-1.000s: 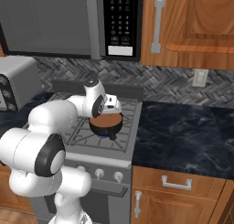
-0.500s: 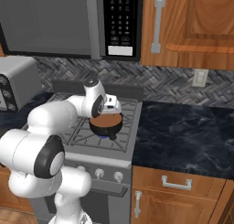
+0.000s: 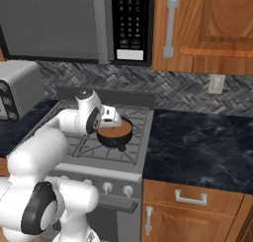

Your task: Pick up the sugar cube(s) and place them in the saucepan with hot chocolate.

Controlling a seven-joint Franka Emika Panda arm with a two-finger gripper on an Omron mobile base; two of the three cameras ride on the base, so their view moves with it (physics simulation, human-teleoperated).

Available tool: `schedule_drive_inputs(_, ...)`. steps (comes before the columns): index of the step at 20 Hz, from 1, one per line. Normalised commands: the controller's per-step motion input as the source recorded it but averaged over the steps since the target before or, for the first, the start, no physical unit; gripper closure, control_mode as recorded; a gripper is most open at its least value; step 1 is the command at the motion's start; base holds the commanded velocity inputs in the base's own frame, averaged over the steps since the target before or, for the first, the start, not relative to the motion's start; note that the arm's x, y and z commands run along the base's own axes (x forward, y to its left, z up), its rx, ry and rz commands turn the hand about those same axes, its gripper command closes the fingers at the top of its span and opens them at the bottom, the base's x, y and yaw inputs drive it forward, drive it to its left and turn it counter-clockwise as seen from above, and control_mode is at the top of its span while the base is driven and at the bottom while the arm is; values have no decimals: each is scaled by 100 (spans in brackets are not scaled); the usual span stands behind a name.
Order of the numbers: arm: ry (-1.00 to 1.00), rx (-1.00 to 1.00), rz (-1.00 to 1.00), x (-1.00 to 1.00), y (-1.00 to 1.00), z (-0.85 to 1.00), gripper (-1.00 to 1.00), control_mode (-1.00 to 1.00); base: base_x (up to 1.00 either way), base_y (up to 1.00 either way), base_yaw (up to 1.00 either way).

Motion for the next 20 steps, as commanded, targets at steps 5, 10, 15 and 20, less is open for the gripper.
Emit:
schedule_drive_inputs(5,-5,0,0,-94,63,23,-100,-100,0,0,0)
schedule_drive_inputs(10,-1,0,0,-100,78,28,-100,-100,0,0,0)
schedule_drive_inputs(15,0,0,0,-81,87,41,-100,-100,0,0,0)
schedule_drive_inputs(20,4,0,0,-27,68,33,-100,-100,0,0,0)
